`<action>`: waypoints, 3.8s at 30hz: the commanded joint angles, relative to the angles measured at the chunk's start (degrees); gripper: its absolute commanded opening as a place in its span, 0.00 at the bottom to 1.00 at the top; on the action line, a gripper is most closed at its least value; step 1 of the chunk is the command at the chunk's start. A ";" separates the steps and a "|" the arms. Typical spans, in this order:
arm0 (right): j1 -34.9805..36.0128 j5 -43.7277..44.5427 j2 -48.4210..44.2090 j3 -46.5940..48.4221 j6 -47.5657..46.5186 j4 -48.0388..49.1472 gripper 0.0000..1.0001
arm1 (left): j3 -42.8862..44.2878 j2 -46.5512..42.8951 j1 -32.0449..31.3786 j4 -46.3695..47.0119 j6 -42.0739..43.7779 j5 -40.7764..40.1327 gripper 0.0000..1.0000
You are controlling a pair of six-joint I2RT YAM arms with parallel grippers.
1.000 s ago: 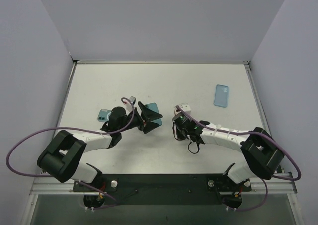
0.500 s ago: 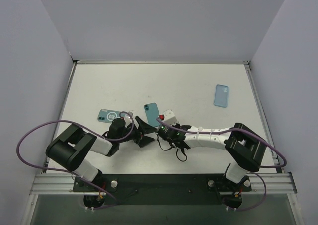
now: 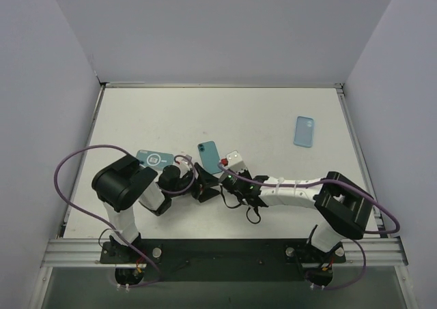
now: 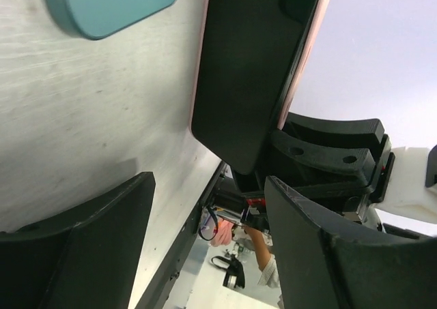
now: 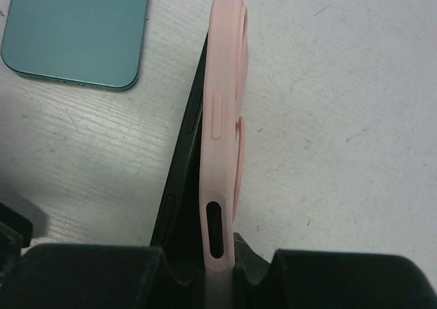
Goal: Take the phone out of the phone case
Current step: Remove the phone case from the phone.
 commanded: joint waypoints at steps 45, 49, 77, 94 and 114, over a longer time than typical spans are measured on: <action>-3.04 3.62 -8.07 4.65 13.39 -27.98 0.00 | 14.07 -27.54 -5.05 -47.04 19.54 -14.75 0.79; -1.98 2.66 -5.09 6.14 12.77 -27.89 0.00 | 13.64 -26.84 -5.05 -49.16 20.96 -15.02 0.87; -5.67 -15.71 -4.11 10.46 5.03 -26.40 0.00 | 17.76 -18.32 -9.44 -45.92 27.11 -11.32 0.88; -5.76 -17.65 -3.50 10.72 4.95 -25.52 0.00 | 14.60 -21.75 -12.87 -40.90 22.98 -16.95 0.87; -6.90 -20.81 -4.55 11.33 5.30 -25.43 0.00 | 22.07 -17.35 -19.81 -52.50 28.95 -27.76 0.65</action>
